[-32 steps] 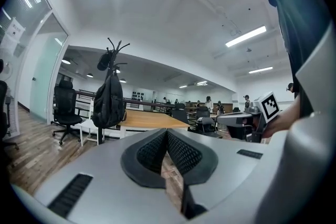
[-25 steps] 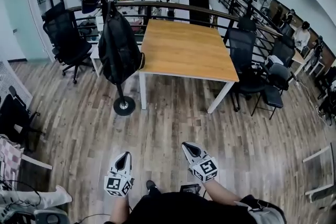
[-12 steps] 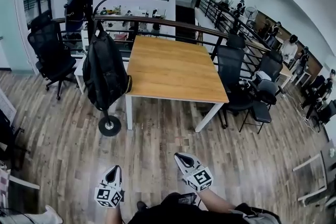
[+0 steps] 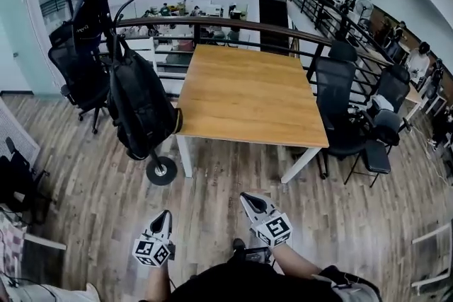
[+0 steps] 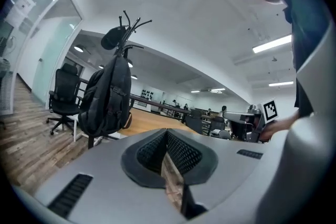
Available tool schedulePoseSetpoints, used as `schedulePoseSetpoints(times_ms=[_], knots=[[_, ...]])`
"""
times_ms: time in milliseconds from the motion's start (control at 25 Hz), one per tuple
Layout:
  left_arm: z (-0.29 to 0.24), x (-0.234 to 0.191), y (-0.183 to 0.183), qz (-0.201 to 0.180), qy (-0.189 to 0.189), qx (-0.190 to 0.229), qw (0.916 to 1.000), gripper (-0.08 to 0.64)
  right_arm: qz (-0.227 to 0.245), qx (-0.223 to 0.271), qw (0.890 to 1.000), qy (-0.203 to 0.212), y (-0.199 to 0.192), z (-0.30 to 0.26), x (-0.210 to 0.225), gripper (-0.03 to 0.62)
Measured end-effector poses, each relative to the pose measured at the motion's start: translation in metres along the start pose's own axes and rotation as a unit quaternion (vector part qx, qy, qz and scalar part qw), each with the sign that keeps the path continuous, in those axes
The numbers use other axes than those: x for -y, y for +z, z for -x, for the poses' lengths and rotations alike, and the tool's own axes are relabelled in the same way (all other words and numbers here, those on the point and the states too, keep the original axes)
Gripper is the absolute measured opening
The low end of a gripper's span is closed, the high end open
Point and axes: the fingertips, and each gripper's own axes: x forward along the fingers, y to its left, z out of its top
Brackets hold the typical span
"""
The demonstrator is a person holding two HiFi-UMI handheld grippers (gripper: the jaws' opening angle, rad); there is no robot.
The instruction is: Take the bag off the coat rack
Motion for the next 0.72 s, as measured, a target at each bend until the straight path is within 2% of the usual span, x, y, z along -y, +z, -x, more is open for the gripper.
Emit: schedulePoseSetpoints(times_ms=[120,320,520,720], knots=[[-0.038,0.017,0.017,-0.007,0.005,0.011,0.9999,0.015,0.005,0.016,1.0,0.025,0.008,-0.014,0.043,0.032],[-0.087,0.031,0.033,-0.011,0.04,0.026,0.9988,0.015,-0.007,0.024,0.998,0.051,0.009,-0.031,0.104,0.032],[-0.12,0.047,0.038,-0.018,0.071,0.037,0.9966,0.015,-0.011,0.021,0.997,0.08,-0.005,-0.035,0.146,0.032],[-0.131,0.047,0.041,-0.031,0.096,0.036,0.9943,0.015,-0.029,0.016,0.996,0.084,-0.019,-0.048,0.174,0.032]])
